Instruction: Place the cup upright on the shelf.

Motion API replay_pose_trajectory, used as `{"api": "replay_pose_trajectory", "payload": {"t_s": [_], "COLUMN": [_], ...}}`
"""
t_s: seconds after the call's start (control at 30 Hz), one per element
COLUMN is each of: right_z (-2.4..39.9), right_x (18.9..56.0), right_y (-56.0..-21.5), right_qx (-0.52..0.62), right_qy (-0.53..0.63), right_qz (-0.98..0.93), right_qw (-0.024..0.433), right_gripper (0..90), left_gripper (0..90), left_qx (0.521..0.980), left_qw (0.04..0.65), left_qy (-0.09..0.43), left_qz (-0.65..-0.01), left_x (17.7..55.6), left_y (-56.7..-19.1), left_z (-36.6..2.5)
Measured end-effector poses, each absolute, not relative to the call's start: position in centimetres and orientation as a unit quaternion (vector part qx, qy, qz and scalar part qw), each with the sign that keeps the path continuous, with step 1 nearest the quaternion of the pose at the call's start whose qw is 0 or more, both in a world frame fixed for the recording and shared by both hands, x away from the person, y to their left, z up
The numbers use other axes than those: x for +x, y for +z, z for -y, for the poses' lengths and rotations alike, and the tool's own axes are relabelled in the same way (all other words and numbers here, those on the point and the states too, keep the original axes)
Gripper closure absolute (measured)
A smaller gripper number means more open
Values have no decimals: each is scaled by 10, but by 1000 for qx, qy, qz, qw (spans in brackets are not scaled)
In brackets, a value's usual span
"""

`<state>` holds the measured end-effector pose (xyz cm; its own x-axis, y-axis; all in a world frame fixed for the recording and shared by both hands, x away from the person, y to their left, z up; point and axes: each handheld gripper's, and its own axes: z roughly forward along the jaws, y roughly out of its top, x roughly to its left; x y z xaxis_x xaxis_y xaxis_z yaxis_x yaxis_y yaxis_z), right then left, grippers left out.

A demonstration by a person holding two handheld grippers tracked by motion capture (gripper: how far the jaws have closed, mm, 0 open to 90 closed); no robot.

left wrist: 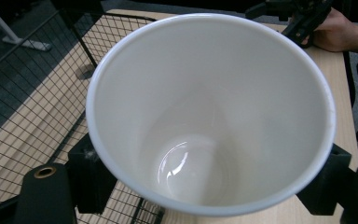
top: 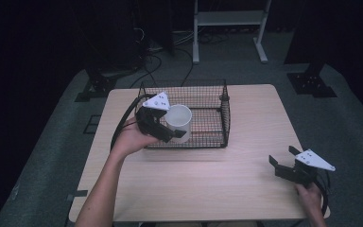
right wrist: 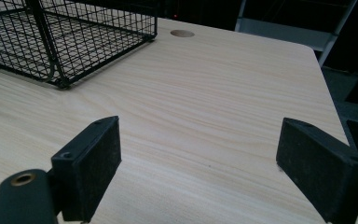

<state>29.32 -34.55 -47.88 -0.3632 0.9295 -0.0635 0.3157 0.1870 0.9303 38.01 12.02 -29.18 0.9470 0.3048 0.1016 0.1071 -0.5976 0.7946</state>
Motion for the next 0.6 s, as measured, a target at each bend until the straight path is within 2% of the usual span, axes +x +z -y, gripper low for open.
{"api": "replay_pose_trajectory", "payload": {"t_s": [0.6], "right_z": [346], "right_x": [293], "right_y": [-479], "right_qx": [450], "right_qy": [452], "right_qz": [-691], "right_qw": [339], "right_gripper": [130], "left_gripper": [211], "left_qx": [892], "left_qw": [420], "left_qy": [113], "left_qz": [-125], "left_x": [408], "left_y": [-280], "left_z": [-117]}}
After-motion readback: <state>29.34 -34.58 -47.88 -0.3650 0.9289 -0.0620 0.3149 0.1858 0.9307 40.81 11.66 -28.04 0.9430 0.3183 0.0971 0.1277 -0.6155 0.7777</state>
